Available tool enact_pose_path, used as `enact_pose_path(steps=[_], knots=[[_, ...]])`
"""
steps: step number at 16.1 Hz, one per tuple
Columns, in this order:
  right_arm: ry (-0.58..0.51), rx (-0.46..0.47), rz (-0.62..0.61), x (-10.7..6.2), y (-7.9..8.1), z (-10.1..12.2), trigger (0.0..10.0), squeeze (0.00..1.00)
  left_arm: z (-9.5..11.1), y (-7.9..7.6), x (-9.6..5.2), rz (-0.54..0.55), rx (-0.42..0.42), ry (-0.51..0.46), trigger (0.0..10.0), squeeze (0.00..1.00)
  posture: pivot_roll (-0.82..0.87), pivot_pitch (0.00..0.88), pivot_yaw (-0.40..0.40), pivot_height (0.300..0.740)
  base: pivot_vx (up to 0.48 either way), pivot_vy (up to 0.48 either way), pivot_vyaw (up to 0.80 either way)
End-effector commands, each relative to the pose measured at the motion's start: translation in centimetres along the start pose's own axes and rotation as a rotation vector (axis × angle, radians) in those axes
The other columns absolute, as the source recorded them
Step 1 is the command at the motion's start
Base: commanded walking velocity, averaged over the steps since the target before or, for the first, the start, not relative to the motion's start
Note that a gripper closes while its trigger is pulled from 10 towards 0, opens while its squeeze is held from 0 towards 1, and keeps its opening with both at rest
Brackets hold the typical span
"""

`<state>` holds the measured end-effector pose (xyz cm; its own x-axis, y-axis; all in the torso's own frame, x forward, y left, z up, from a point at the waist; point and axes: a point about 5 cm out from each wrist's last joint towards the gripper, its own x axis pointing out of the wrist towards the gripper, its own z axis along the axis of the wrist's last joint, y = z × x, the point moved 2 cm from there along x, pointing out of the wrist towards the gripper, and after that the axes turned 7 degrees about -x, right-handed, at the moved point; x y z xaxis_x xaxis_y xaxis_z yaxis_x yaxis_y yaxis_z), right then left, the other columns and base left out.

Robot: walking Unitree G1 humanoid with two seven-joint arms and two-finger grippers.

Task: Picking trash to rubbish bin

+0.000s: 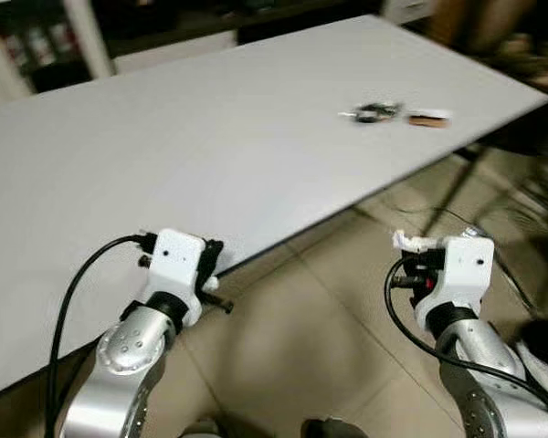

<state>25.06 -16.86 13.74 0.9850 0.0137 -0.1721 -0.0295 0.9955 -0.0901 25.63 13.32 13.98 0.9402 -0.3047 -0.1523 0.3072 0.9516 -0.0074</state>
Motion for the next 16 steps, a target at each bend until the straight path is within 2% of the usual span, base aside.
enact_pose_path(steps=[1,7,8,12,16], knots=[[0.04,-0.018,-0.026,-0.2,-0.4,-0.5,10.0,0.0,-0.2,-0.2,0.2,-0.004,0.003,0.011,10.0,0.0,-0.06,0.108,-0.003,0.74,0.0,0.0,-0.8],[0.07,-0.041,0.011,0.4,0.2,-0.4,10.0,0.0,-1.5,0.7,0.4,0.057,-0.079,0.066,10.0,0.0,-0.05,0.084,-0.044,0.74,0.0,0.0,-0.8],[0.078,-0.04,0.02,0.6,0.2,-0.4,10.0,0.0,-1.5,0.8,0.2,0.068,-0.053,0.056,10.0,0.0,-0.04,0.079,-0.053,0.74,0.0,0.0,-0.8],[0.109,-0.043,0.076,1.3,1.0,-0.8,10.0,0.0,-0.9,1.2,0.1,0.089,-0.045,0.022,10.0,0.0,-0.03,0.063,-0.072,0.74,0.0,0.0,-0.8],[0.122,-0.039,0.074,1.8,1.1,-1.4,10.0,0.0,-1.3,1.4,0.3,0.094,-0.005,0.03,10.0,0.0,-0.02,0.022,-0.071,0.74,0.0,0.0,-0.8]])
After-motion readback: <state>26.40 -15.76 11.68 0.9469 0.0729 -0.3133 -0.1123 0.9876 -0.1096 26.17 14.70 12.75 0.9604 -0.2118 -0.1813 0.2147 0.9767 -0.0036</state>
